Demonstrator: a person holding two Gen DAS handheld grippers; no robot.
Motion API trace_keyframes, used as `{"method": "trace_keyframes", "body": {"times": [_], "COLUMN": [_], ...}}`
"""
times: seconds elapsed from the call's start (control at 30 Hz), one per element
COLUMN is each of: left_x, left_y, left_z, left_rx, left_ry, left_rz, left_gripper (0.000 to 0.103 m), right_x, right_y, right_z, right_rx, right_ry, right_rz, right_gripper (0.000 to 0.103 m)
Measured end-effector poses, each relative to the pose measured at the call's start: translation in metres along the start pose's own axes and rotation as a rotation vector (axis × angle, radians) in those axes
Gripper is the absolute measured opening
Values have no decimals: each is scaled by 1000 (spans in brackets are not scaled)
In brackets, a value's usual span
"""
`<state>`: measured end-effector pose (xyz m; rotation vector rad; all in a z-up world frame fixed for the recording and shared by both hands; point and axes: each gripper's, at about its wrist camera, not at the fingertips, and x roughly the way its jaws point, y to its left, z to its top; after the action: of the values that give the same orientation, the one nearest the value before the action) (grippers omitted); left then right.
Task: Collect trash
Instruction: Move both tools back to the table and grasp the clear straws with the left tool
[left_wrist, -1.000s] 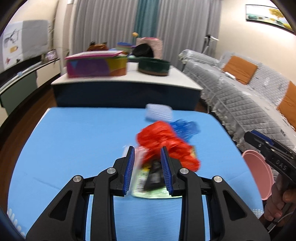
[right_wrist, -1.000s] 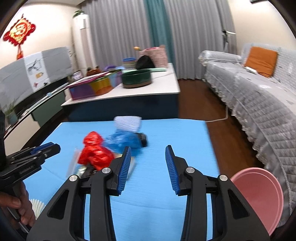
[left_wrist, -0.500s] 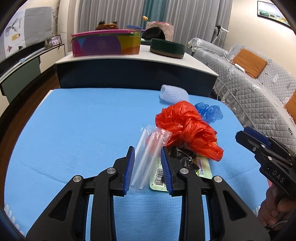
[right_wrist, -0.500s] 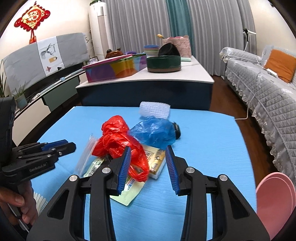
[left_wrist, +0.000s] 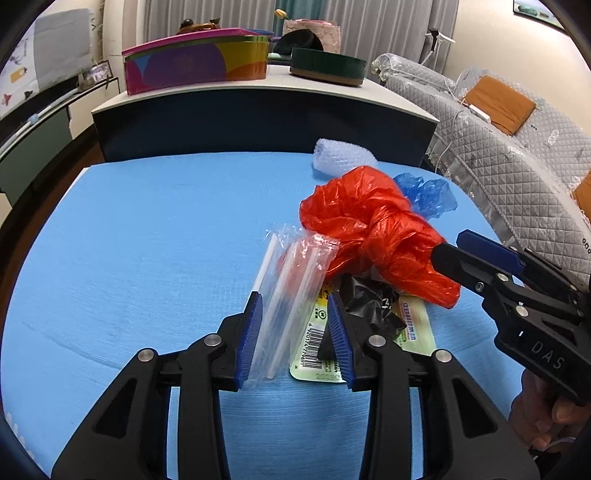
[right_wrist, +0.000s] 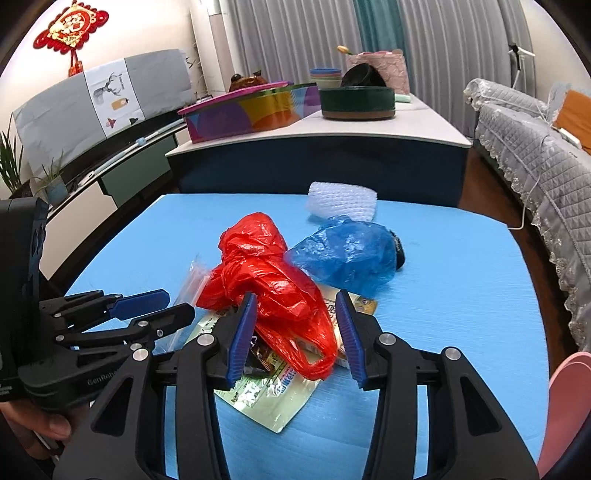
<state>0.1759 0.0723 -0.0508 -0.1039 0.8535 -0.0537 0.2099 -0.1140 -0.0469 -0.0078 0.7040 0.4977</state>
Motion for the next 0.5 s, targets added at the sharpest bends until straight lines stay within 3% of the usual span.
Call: {"method": "trace_keyframes", "body": {"times": [0.3,0.4,0.5], "left_x": [7,10,11], "left_y": [0,-2,0], "left_z": [2,2,2], "left_rx": [-9,7,5], "left_ry": [26,39,46], "left_rz": [16,32,51], "left_gripper": [36,22,16], "right_x": [13,16,16], "right_y": [4,4,6], "right_z": [1,0,-1], "right_rx": [-18,-26,-44], "right_ry": [37,48,54], "right_rz": [-1,1,-6], "right_gripper": [43,31,23]}}
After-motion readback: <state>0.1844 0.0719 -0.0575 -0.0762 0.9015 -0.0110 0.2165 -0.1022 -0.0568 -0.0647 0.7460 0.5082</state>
